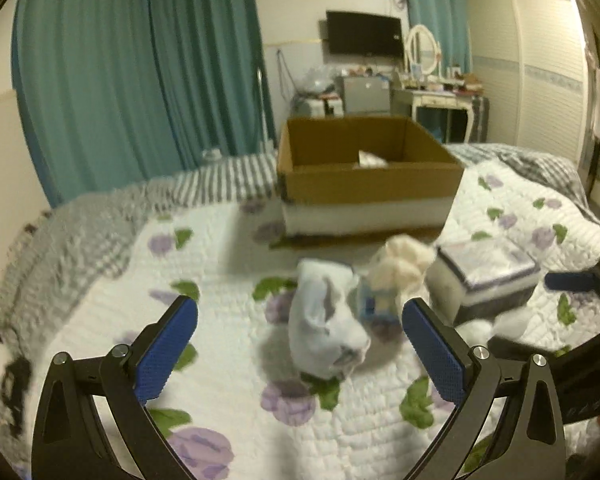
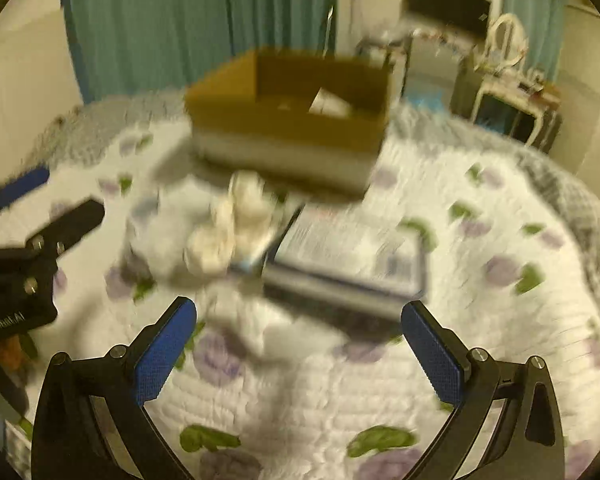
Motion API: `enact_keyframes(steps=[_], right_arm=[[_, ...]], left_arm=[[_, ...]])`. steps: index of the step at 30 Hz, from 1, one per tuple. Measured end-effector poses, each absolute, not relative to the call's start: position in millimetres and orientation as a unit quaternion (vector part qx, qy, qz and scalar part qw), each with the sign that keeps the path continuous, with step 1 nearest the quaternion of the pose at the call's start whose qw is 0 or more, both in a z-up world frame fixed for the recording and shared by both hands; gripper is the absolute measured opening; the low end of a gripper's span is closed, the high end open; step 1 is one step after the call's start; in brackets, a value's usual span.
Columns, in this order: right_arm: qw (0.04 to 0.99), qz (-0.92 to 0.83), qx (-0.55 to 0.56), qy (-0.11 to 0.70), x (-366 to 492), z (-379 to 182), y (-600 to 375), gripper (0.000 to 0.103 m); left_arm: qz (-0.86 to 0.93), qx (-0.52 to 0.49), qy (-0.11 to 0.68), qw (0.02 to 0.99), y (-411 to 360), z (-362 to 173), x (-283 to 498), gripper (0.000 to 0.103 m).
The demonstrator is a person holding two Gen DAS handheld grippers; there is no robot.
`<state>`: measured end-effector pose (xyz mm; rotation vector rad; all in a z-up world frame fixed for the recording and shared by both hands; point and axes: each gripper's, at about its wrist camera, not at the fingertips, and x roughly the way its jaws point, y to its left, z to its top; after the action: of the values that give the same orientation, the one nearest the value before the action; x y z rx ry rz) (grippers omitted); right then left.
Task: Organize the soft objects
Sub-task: 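Grasp the white mesh sock with the left gripper while the right grasps a white sock, then carry both socks over the box and open both grippers to drop them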
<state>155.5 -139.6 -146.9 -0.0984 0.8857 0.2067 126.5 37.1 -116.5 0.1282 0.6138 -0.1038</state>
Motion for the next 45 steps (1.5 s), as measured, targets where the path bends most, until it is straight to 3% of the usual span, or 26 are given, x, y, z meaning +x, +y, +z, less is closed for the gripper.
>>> enact_keyframes(steps=[3, 6, 9, 11, 16, 19, 21, 24, 36, 45], right_arm=[[0.88, 0.118, -0.039, 0.458, 164, -170, -133, 0.1], [0.873, 0.125, -0.033, 0.471, 173, -185, -130, 0.088], [0.867, 0.135, -0.024, 0.478, 179, -195, -128, 0.061], [0.866, 0.141, -0.028, 0.479, 180, -197, -126, 0.038], [0.869, 0.155, -0.036, 0.468, 173, -188, -130, 0.036], [0.873, 0.159, -0.026, 0.46, 170, -180, -136, 0.036], [0.875, 0.163, -0.021, 0.456, 168, -176, -139, 0.036], [0.875, 0.163, -0.018, 0.456, 167, -175, -142, 0.036], [0.897, 0.176, -0.026, 0.405, 140, -129, -145, 0.036], [0.92, 0.177, -0.026, 0.348, 124, -72, -149, 0.036]], left_arm=[[-0.063, 0.049, 0.32, 0.944, 40, -125, 131, 0.103], [-0.064, 0.046, 0.327, 0.942, 40, -130, 133, 0.103], [-0.063, 0.054, 0.34, 0.937, 37, -140, 138, 0.103], [-0.066, 0.056, 0.35, 0.933, 34, -144, 141, 0.103], [-0.059, 0.06, 0.366, 0.927, 29, -155, 153, 0.098], [-0.055, 0.063, 0.386, 0.919, 27, -169, 166, 0.08], [-0.053, 0.06, 0.397, 0.914, 27, -177, 172, 0.055], [-0.061, 0.062, 0.397, 0.914, 26, -179, 171, 0.048], [-0.064, 0.052, 0.416, 0.906, 24, -143, 132, 0.042], [-0.049, 0.064, 0.362, 0.929, 31, -83, 97, 0.042]])
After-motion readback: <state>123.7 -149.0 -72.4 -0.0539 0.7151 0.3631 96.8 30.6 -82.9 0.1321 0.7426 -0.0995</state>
